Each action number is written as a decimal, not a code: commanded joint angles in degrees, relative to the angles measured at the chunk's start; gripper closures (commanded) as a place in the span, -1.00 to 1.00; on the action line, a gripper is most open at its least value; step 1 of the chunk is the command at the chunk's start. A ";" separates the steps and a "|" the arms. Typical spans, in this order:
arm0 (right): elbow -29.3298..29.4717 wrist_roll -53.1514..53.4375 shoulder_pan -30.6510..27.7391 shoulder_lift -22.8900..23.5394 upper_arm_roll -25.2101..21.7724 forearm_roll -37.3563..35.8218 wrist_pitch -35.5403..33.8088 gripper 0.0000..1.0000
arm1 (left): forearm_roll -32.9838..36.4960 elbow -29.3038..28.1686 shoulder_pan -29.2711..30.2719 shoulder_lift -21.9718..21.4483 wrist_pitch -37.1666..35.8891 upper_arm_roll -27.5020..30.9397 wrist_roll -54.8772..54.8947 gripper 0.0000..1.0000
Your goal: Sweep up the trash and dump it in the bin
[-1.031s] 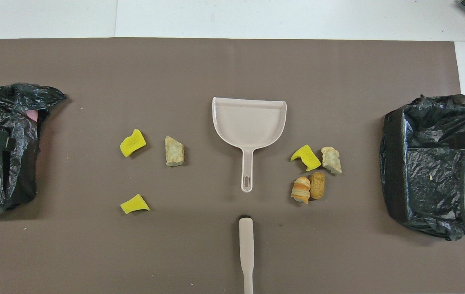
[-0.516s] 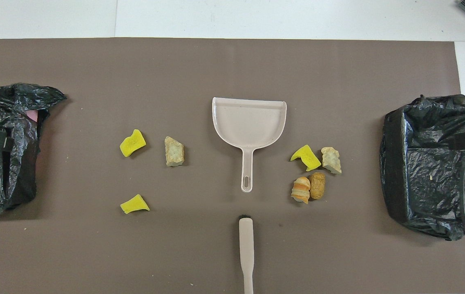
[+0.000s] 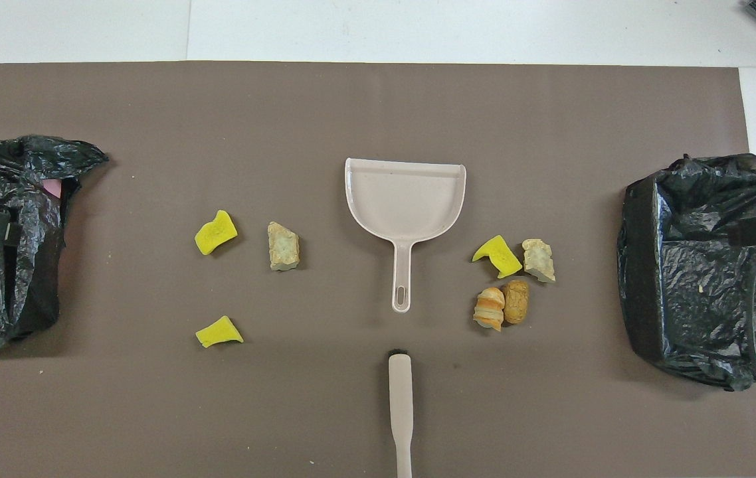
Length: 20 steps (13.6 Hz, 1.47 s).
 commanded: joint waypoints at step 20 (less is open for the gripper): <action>-1.69 0.75 -0.38 -1.36 0.30 0.52 0.99 -1.00 | 0.30 -6.25 -3.77 -4.21 0.07 -0.77 -0.40 -1.00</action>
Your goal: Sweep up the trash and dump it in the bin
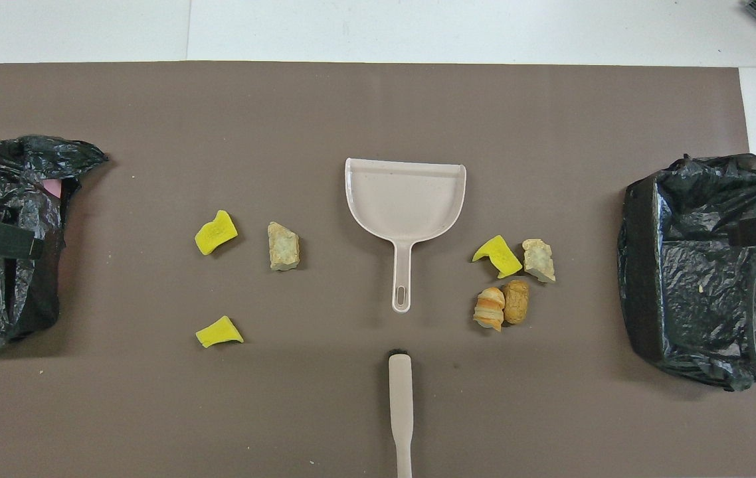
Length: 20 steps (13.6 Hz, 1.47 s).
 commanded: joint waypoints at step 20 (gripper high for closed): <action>-5.07 0.89 0.40 -2.73 0.83 0.52 -2.97 -1.00 | -1.33 -41.27 -52.87 -10.50 28.95 -0.57 -47.10 -1.00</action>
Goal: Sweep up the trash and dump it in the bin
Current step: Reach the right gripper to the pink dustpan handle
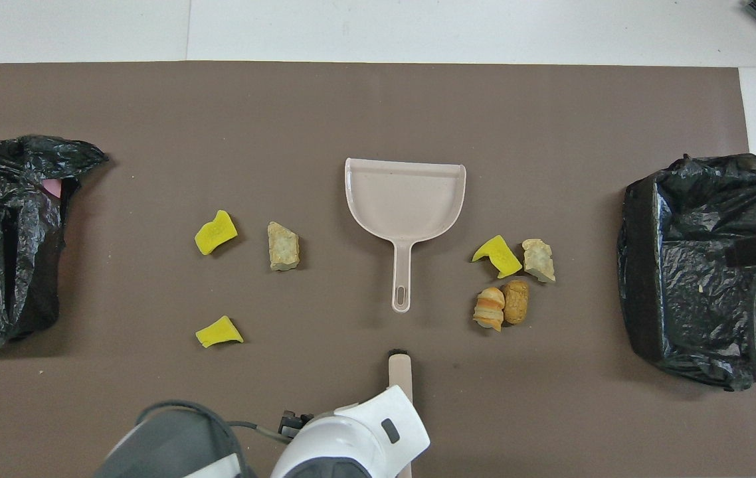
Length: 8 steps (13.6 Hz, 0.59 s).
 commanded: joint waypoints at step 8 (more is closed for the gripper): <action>-1.64 18.96 16.23 11.24 1.21 1.72 11.32 -1.00 | -0.47 -11.97 -14.47 6.47 21.97 1.05 -21.43 -1.00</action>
